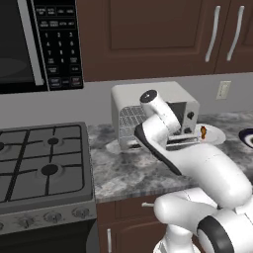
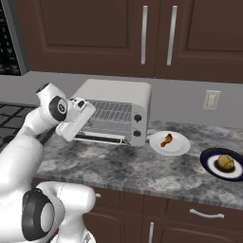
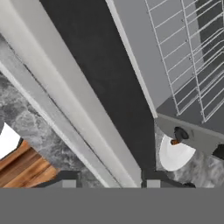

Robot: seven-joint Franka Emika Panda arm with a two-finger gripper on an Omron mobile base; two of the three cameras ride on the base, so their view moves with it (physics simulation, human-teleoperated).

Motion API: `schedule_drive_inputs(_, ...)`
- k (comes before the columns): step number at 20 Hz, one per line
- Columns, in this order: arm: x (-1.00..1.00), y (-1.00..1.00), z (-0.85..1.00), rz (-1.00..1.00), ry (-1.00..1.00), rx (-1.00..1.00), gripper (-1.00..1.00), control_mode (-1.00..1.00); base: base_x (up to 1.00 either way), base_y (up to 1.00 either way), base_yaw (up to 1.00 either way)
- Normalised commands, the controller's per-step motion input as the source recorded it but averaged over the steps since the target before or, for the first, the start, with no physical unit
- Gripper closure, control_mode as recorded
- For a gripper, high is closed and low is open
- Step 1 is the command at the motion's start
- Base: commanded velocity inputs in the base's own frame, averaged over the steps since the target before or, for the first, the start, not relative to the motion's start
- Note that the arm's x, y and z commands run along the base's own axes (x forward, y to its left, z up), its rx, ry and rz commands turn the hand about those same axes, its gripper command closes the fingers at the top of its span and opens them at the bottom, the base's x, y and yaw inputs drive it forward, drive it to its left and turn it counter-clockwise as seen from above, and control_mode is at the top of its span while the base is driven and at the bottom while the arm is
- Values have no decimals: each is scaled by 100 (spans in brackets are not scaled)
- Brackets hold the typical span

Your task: Open the toaster oven door. Place the bread on the bottom rack in the toaster oven and place the chicken drumstick on the top rack.

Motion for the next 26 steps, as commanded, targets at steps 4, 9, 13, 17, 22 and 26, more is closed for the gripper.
schedule_drive_inputs(4, 31, 2, 90, 4, -5, 1, -100, -100, 0, 0, 0)
schedule_drive_inputs(9, 90, -2, -71, 13, 4, -1, -100, -100, 0, 0, 0)
schedule_drive_inputs(13, 17, 3, -73, 30, -30, -11, -100, -100, 0, 0, 0)
schedule_drive_inputs(17, -2, 3, -39, 19, -39, -7, -100, -100, 0, 0, 0)
schedule_drive_inputs(22, 25, 5, -9, 4, -11, -2, -100, -100, 0, 0, 0)
schedule_drive_inputs(26, 23, 31, -8, -1, 0, -5, -100, -100, 0, 0, 0)
